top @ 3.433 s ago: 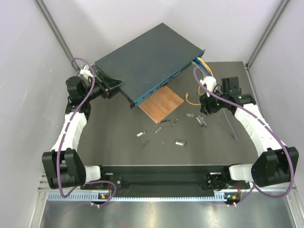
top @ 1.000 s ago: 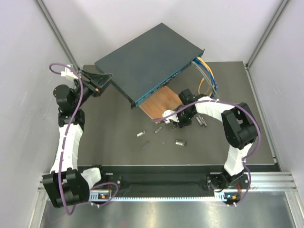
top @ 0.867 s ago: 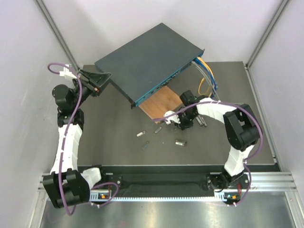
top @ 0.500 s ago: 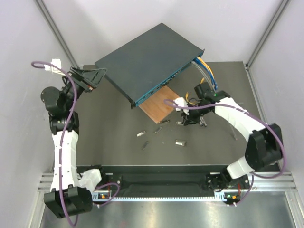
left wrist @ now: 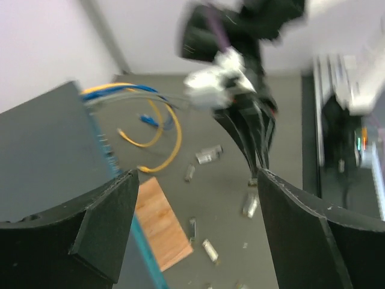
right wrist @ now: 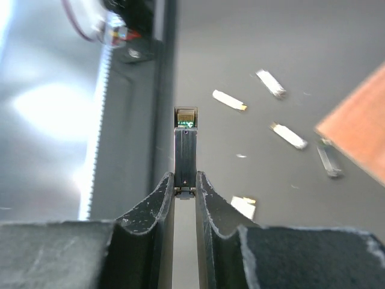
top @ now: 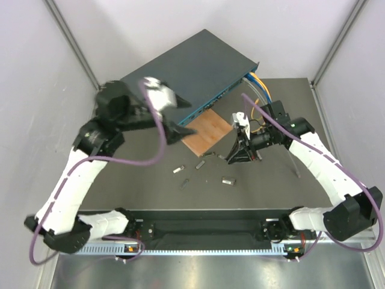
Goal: Insert the plug into the switch port
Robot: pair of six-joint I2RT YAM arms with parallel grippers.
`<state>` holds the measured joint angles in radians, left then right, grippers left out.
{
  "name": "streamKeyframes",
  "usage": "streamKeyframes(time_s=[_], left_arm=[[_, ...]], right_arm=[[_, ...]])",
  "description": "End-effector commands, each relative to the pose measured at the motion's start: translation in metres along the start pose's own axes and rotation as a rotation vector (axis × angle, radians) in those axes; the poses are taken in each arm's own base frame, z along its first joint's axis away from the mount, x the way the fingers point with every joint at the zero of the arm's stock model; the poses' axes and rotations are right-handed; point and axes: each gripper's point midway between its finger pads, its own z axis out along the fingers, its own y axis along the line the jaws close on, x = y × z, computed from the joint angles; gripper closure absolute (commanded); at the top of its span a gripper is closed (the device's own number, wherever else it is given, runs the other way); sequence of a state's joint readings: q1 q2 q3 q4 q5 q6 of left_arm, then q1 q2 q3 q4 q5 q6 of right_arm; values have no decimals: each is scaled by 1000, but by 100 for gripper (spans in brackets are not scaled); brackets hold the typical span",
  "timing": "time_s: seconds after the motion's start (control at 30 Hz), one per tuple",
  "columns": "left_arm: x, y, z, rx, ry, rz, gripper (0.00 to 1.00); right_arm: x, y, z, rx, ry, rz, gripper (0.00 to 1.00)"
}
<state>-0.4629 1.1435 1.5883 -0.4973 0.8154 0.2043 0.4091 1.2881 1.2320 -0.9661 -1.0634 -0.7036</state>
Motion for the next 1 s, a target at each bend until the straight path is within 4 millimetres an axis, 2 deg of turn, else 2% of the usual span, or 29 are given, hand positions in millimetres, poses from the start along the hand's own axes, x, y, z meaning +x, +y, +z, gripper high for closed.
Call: streamKeyframes(time_s=[0.0,0.03,0.07,0.17,0.23,0.43,0.7,0.83,0.97], left_arm=[[68,-52,22,226,276,264,16],[81,-59,29,273,314,339,17],[93,-79,34,335,359,373,18],[118,-102,48,438,423,508,20],[130,-108,53,466,450,557,21],[143,-119,68,502,448,632,23],[160,-126,79,512,454,649,38],[162,-127,83,507,447,650,47],[163,-127,86,499,446,645,65]], right_arm=[[-17,31,-2,-112,-106,88,100],[-18,35,-2,-130,-117,100,100],[-18,37,-1,-140,-120,121,100],[-16,44,1,-187,-137,170,100],[-16,47,1,-204,-146,185,100],[-16,51,4,-231,-162,232,100],[-16,53,7,-254,-156,243,100],[-17,54,8,-264,-150,249,100],[-18,56,10,-267,-143,237,100]])
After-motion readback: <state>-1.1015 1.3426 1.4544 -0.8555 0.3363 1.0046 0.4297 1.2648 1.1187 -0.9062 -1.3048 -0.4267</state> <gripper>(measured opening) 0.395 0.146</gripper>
